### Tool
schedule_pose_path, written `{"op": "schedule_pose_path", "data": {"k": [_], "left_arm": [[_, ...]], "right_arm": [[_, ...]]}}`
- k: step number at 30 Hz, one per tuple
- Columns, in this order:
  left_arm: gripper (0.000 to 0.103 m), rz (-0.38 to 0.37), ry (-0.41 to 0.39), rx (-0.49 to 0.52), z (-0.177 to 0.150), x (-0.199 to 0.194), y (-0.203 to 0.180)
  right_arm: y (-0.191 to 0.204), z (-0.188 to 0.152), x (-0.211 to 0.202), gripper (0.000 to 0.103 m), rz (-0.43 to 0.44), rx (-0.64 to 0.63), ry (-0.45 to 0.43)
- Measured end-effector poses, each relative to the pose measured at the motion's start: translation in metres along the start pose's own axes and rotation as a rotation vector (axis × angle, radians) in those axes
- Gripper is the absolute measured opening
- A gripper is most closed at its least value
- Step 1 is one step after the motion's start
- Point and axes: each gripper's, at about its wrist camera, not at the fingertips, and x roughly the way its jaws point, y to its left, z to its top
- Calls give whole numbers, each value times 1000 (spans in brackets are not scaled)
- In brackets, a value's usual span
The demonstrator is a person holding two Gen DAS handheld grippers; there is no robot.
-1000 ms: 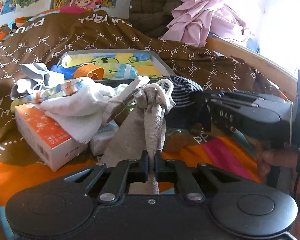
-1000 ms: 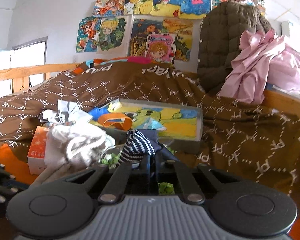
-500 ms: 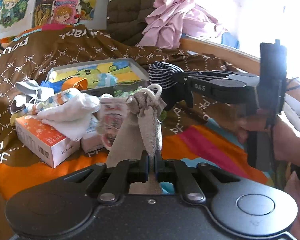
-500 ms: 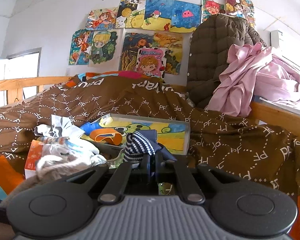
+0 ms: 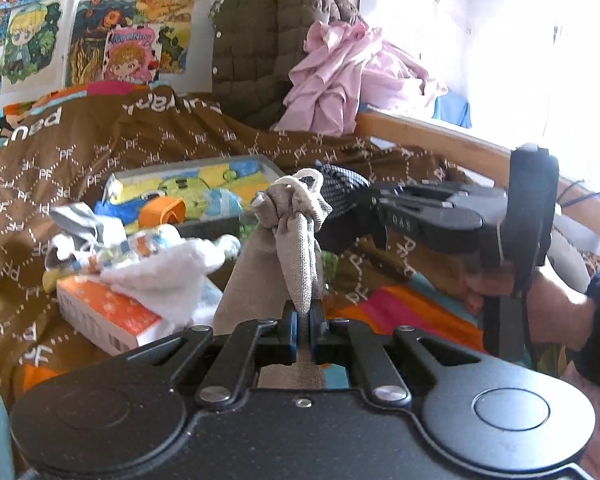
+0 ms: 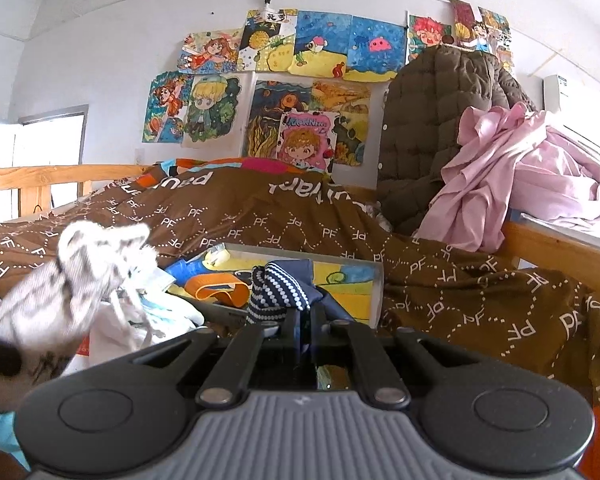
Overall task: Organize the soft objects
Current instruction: 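Lift the pouch with the left gripper while the right gripper carries the sock toward the frog tray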
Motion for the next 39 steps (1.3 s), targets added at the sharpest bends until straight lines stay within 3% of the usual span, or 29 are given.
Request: {"op": "schedule_pose_path", "data": {"k": [12, 20, 27, 33, 39], "left_arm": [[5, 1, -44, -26, 39, 9, 24], [5, 5, -34, 20, 111, 50, 80], [5, 64, -140, 46, 149, 95, 123], [5, 109, -165, 9, 164, 145, 161], [5, 153, -103, -110, 150, 187, 206]], "right_arm": [[7, 24, 2, 5, 27, 13, -23], [10, 49, 92, 5, 82, -28, 2], [15, 71, 170, 5, 150, -68, 67], [23, 80, 215, 5, 160, -30, 142], [28, 74, 246, 5, 150, -12, 218]]}}
